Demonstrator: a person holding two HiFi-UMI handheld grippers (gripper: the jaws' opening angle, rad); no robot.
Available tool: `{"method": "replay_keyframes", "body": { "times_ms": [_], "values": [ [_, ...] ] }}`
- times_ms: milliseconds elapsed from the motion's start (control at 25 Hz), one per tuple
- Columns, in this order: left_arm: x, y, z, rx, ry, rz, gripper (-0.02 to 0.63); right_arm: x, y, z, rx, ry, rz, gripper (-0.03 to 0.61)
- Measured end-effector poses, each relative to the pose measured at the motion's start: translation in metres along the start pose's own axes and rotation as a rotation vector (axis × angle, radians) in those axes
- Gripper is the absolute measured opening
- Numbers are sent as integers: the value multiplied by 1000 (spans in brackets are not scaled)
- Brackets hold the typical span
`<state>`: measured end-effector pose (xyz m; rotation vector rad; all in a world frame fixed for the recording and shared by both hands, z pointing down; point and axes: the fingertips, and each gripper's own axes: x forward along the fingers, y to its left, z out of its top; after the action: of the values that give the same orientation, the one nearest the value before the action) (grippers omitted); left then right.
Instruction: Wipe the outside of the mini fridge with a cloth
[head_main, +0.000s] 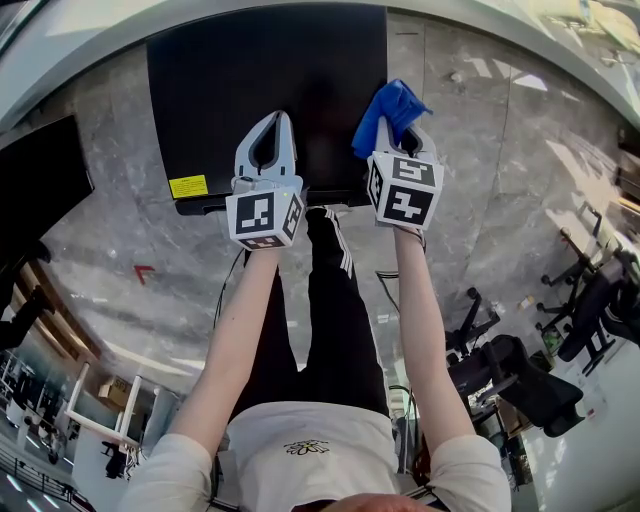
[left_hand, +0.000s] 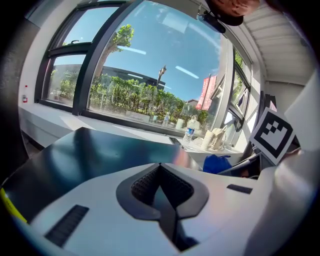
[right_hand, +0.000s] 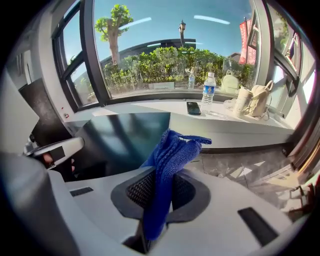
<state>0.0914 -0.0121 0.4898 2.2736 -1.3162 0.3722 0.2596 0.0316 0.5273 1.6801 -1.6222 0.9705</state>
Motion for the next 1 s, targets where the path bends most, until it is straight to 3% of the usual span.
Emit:
{"method": "replay_keyframes", "body": {
  "times_ms": [400,600,760,1000],
  "values": [
    [-9,1,-2,-11,-8,17,5,-7,-47,-12,39,23,-106,61],
    [-26,19,3,-31,-37,35,5,-30,-39,2,24,-32,-121,61],
    [-53,50,10,-35,-65,39,5,-51,12,22,-1,-95,-86,61],
    [-124,134,21,-36,-88,110,5,-70,167,41,-29,-142,104,61]
  ]
}}
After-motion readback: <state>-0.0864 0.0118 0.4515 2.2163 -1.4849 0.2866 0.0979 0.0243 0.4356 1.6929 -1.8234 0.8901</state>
